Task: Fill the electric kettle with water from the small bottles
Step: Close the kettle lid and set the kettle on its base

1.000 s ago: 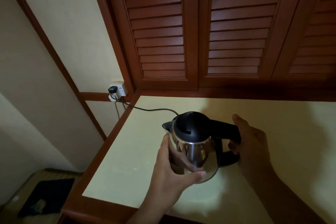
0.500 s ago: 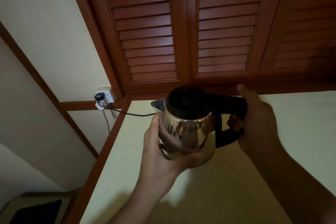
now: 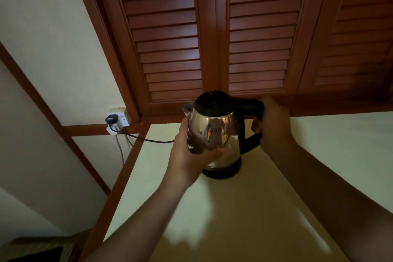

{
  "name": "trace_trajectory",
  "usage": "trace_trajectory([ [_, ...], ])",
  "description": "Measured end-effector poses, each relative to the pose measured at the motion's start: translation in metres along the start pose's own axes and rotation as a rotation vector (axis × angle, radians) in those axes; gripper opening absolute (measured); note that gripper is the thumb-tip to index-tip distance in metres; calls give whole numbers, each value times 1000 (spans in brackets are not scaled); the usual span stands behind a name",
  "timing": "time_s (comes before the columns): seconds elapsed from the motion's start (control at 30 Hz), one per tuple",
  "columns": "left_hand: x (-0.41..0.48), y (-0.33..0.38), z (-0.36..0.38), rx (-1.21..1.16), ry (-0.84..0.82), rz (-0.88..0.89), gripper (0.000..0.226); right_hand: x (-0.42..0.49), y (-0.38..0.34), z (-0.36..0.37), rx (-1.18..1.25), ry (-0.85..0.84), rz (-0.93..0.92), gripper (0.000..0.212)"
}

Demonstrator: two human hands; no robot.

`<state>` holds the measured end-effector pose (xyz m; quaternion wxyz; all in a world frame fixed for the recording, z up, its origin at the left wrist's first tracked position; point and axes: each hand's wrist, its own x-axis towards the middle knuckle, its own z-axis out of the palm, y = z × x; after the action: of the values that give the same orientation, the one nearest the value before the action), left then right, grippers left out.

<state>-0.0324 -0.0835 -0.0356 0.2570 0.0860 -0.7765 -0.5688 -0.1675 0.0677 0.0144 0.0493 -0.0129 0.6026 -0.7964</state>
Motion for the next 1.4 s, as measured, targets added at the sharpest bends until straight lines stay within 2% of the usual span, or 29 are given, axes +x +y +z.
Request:
trace_trajectory([
  [0.2, 8, -23, 8, 11, -14, -100, 85, 21, 21, 0, -67, 43, 60, 26],
  [0.37, 9, -29, 16, 51, 12, -94, 84, 35, 21, 0, -82, 19, 60, 25],
  [0.77, 13, -38, 17, 99, -40, -70, 99, 45, 36, -17, -89, 48, -5, 29],
  [0.9, 6, -52, 16, 76, -59, -121, 97, 42, 40, -18, -238, 19, -83, 25],
  [1.03, 9, -56, 12, 66, -80, -143, 103, 38, 39, -16, -174, 62, -83, 31],
  [1.2, 14, -62, 4, 18, -171, -176, 98, 30, 42, -17, -143, 47, -93, 34],
  [1.3, 15, -71, -2, 11, -242, -210, 93, 27, 48, -21, -170, 28, -95, 45],
  [1.4, 14, -81, -4, 66, -242, -208, 87, 17, 62, -23, -155, 63, -88, 57],
])
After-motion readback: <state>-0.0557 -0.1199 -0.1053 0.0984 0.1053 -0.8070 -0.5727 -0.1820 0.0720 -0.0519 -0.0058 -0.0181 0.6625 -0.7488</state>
